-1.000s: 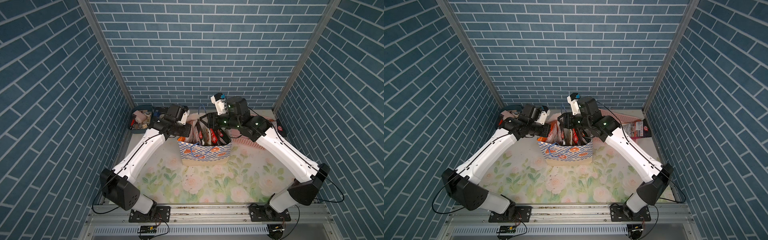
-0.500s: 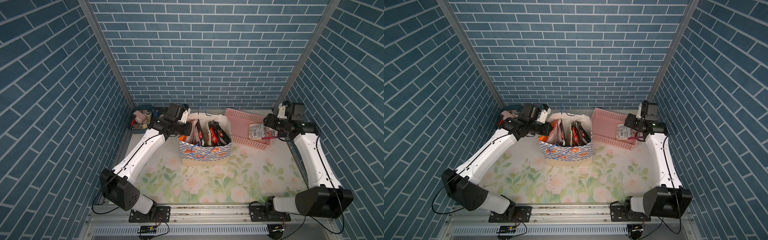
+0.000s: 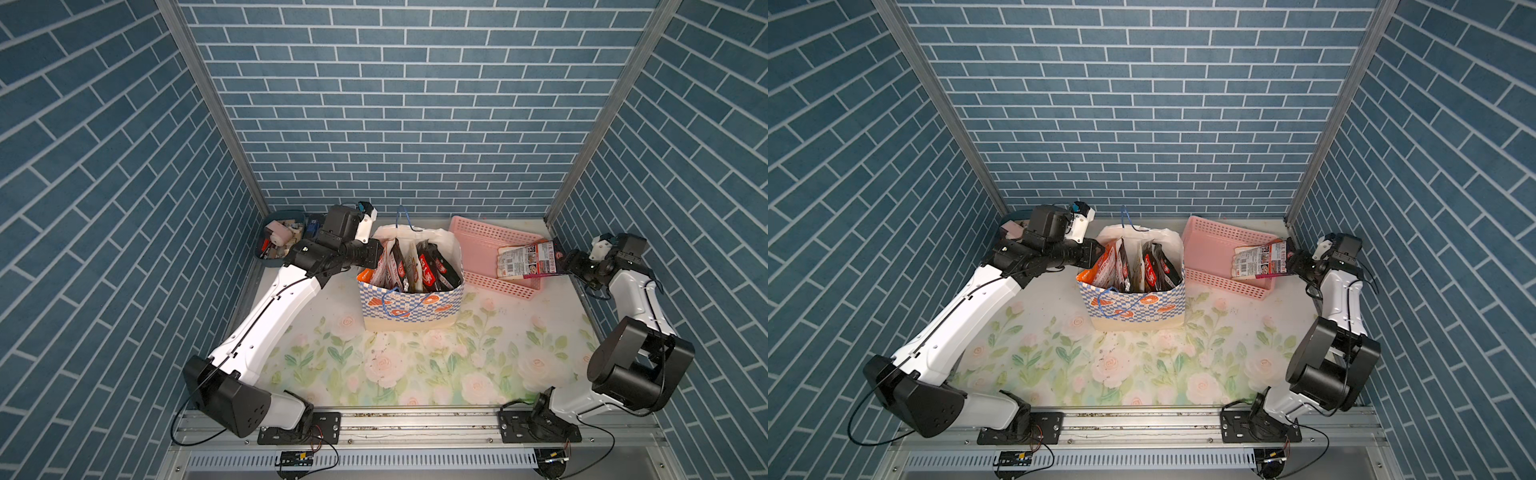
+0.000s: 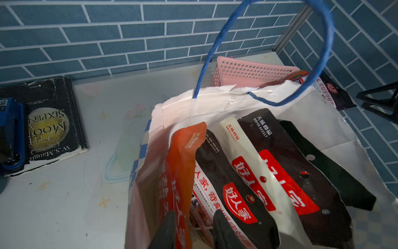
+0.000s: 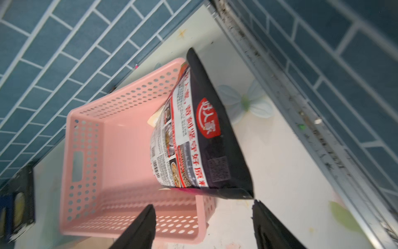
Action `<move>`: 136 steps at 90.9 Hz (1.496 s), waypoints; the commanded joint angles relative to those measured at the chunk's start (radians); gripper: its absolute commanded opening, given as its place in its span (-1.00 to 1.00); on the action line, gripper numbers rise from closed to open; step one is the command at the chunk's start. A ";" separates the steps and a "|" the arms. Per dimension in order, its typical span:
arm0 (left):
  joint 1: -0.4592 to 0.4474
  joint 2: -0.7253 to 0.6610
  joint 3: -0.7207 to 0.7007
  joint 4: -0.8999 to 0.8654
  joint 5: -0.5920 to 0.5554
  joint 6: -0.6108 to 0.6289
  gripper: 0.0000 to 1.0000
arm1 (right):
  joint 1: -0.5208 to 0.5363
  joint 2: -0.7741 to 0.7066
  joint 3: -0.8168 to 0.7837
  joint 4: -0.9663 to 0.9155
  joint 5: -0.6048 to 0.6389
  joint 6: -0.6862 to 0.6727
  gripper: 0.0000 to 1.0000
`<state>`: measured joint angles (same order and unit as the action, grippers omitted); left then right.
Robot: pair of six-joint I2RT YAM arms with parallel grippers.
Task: Place the condiment packets inside the bag
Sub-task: Pick up the condiment packet from the storage box.
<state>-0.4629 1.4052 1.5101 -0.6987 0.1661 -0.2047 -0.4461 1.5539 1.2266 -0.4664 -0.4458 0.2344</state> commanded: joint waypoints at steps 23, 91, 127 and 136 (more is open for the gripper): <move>0.004 -0.030 -0.054 0.024 -0.008 0.022 -0.32 | 0.003 0.067 -0.066 0.173 -0.215 0.074 0.14; 0.004 -0.054 -0.063 0.041 -0.088 0.024 0.01 | -0.042 0.105 -0.157 0.405 -0.340 0.171 -0.02; 0.004 -0.083 -0.068 0.045 -0.127 0.024 0.08 | 0.008 0.046 -0.229 0.662 -0.332 0.194 -1.00; 0.004 -0.102 -0.069 0.049 -0.143 0.023 0.12 | 0.060 -0.003 -0.220 0.663 -0.328 0.129 -1.00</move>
<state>-0.4629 1.3445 1.4467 -0.6632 0.0589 -0.1860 -0.4400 1.6371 0.9974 0.1089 -0.7673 0.4362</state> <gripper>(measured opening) 0.549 0.052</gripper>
